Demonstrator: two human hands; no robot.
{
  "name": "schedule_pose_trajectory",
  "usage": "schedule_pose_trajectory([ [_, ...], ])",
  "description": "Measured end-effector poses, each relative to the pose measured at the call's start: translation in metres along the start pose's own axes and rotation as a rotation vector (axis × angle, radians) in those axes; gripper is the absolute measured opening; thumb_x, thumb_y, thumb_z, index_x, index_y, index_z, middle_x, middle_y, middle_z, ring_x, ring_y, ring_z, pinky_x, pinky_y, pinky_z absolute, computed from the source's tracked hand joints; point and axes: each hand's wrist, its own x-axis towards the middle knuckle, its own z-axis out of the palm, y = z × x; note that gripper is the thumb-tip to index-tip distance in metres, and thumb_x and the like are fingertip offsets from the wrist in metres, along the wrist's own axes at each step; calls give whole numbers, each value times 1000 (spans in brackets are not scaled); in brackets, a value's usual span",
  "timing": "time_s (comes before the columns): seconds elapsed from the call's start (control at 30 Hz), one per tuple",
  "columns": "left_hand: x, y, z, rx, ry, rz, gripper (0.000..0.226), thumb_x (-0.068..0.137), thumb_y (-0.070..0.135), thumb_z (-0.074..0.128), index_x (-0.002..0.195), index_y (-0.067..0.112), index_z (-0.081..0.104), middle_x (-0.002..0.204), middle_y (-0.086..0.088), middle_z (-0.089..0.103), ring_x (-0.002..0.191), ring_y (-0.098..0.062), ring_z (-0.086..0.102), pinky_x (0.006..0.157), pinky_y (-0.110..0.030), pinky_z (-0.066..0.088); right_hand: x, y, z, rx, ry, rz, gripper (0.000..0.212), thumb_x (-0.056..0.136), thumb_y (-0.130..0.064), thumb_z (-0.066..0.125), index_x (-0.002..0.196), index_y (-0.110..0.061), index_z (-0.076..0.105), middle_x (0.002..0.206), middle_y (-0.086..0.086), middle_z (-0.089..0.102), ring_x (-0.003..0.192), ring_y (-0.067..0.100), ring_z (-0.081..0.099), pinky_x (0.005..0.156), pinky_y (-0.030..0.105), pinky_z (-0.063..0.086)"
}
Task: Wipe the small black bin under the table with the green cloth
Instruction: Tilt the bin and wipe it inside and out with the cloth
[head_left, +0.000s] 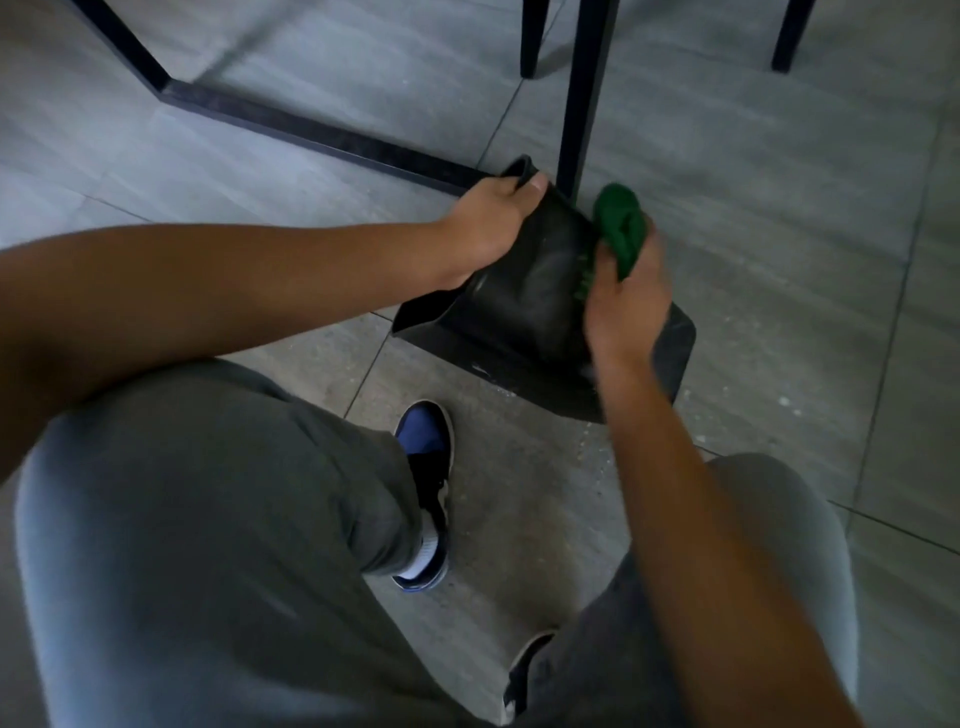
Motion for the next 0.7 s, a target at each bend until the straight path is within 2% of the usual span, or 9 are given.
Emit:
schedule_pose_trajectory([
  [0.07,-2,-1,0,8,21,15,48,106,46,44,136,14,62,118,1,67,100,-10,64,91,-22,45,8,35,-26,-70,17,179,51,105,-30,52,154,-18,44,141,11,61,127,30,60,104,29,42],
  [0.2,6,-10,-16,32,-9,23,40,104,50,47,119,20,68,119,0,69,104,-10,66,90,-20,48,-26,61,-41,-122,65,309,54,106,-25,53,158,-20,37,155,9,50,138,30,51,111,34,39],
  [0.3,10,-11,-31,59,-19,10,46,101,54,51,123,18,69,118,-1,71,106,-14,68,100,-30,52,-34,45,-49,3,67,277,37,105,-34,54,140,-20,57,120,-2,70,106,15,67,96,32,50],
  [0.37,13,-12,-40,98,-33,-7,43,100,55,51,119,21,70,118,-3,71,111,-20,67,106,-38,51,-22,31,-65,92,84,266,28,104,-41,56,118,-18,64,94,-12,67,83,4,64,85,33,55],
  [0.4,13,-14,-43,118,-41,-13,38,100,55,51,115,24,70,118,-2,70,114,-21,66,108,-40,49,-13,26,-74,87,90,234,30,103,-43,57,113,-16,65,93,-8,67,81,7,64,83,35,56],
  [0.47,14,-17,-51,152,-52,-14,40,102,52,50,122,22,67,122,-1,67,119,-22,62,112,-41,46,0,21,-89,-34,121,116,37,100,-44,60,113,-9,65,105,6,67,90,19,63,84,39,56],
  [0.57,13,-22,-60,211,-49,-12,46,103,51,47,131,18,64,122,-3,64,118,-22,61,108,-37,46,9,26,-106,-288,190,-43,45,96,-41,62,125,-6,64,124,16,60,105,30,61,83,30,43],
  [0.63,12,-26,-65,240,-47,-8,46,104,51,46,130,18,65,120,-2,65,116,-22,61,101,-31,46,9,28,-109,-371,213,-32,46,94,-36,67,131,-10,64,129,17,58,110,34,60,83,28,37],
  [0.7,13,-28,-65,254,-45,7,47,104,52,46,131,18,65,121,-3,65,117,-22,61,103,-32,46,-1,31,-98,-378,148,3,48,92,-32,70,136,-13,62,131,18,57,112,35,59,86,31,42],
])
